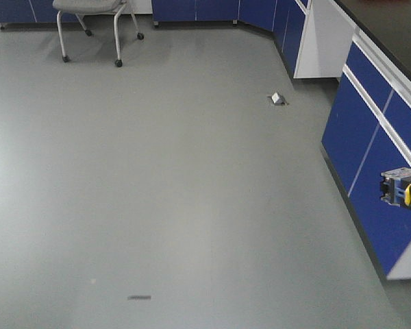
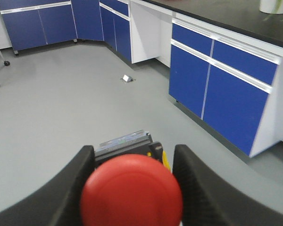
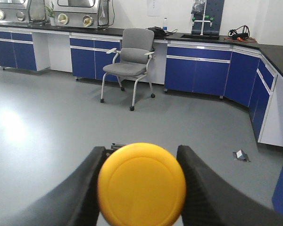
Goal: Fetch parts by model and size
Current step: 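Drive the base to the bench with the red tray, holding both switches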
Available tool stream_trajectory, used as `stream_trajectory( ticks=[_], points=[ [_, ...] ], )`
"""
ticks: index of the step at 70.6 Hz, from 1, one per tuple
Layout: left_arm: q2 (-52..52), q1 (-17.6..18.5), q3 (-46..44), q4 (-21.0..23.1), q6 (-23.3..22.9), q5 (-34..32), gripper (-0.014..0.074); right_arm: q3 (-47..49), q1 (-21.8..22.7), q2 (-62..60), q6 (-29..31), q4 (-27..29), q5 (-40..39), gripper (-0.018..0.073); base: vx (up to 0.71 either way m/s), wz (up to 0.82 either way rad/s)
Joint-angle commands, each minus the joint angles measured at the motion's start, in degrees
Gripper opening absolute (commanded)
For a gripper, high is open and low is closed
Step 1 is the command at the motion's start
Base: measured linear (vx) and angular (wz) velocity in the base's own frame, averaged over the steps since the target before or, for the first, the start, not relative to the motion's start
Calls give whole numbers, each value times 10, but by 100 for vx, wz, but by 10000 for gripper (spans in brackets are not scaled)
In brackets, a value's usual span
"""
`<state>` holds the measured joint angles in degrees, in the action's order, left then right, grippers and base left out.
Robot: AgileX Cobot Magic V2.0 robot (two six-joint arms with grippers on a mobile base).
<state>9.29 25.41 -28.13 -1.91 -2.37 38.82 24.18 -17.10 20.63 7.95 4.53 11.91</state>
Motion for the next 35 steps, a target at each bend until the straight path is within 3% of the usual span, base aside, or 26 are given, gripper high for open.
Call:
stream_trajectory(
  ticks=[1,35],
  points=[
    [12,3,-13,2,-1,-48,-7,18,0,5,1,0,-50,-6,76,1],
    [12,2,-13,2,-1,-48,-7,18,0,5,0,0,-50,-6,75,8]
  ],
)
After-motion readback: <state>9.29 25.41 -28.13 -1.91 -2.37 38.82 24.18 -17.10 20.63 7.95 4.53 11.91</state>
